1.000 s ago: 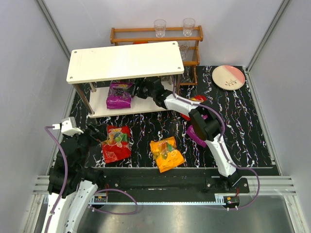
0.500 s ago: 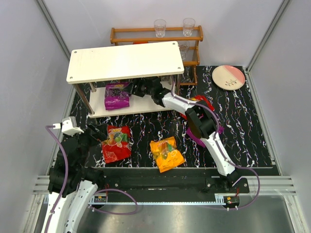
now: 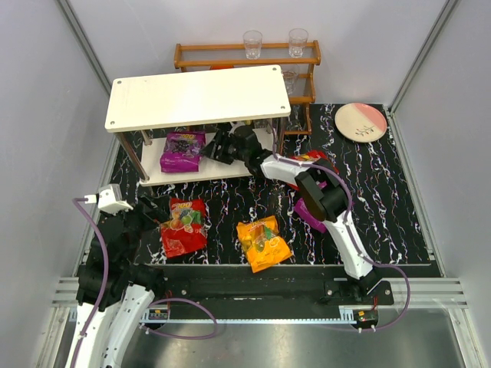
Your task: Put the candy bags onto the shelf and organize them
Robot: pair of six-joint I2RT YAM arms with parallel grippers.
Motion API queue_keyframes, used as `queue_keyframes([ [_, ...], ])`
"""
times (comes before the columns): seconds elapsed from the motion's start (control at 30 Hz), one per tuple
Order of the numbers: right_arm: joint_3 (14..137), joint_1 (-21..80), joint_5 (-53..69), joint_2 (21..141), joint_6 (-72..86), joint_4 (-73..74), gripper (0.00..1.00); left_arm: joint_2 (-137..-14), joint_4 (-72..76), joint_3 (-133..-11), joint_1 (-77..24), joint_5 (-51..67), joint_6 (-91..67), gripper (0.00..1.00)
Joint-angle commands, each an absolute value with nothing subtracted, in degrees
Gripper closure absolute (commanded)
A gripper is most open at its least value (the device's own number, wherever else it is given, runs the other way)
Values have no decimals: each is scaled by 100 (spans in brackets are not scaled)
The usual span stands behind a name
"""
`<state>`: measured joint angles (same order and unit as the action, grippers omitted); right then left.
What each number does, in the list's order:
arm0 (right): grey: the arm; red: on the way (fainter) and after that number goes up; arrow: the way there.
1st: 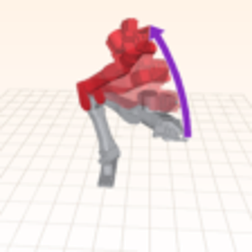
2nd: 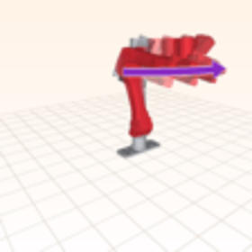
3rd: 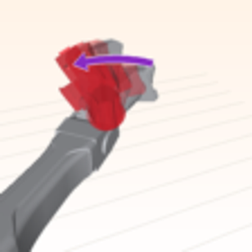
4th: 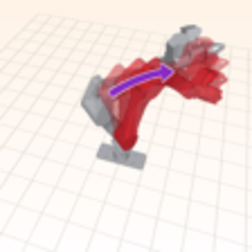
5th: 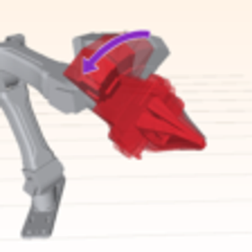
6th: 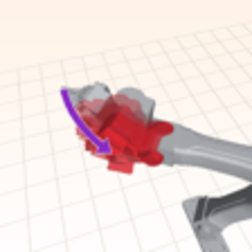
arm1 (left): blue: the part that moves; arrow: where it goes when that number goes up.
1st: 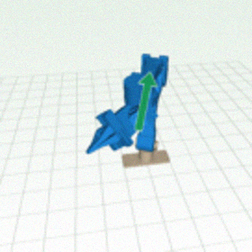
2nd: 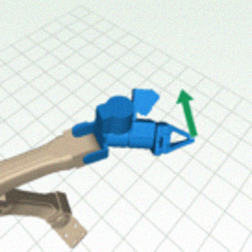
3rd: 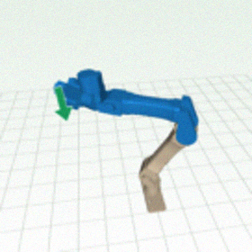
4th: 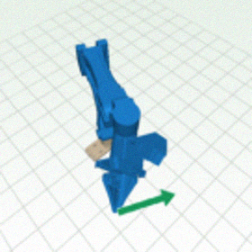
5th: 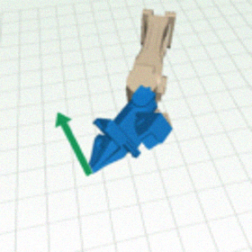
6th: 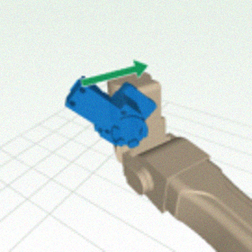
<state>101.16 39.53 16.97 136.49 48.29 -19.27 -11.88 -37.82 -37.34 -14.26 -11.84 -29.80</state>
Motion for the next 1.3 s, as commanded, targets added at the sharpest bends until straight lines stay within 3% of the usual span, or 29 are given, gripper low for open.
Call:
queue_keyframes([
  [0.0, 9669, 3973, 1398, 12815, 4817, -2355, 36, -1187, -3577, -3727, -1450, -1239, -2892, 1],
  [0.57, 6795, 4209, 1565, 10680, 4580, -2164, 35, -1195, -3568, -3727, -1450, -1195, -2892, 1],
  [1.0, 4194, 4403, 89, 7841, 4227, -959, 32, -1283, -3559, -3727, -1450, -1143, -2892, 1],
  [1.27, 3578, 4412, -614, 6847, 4350, -221, 24, -1310, -3560, -3735, -1450, -1125, -2892, 1],
])
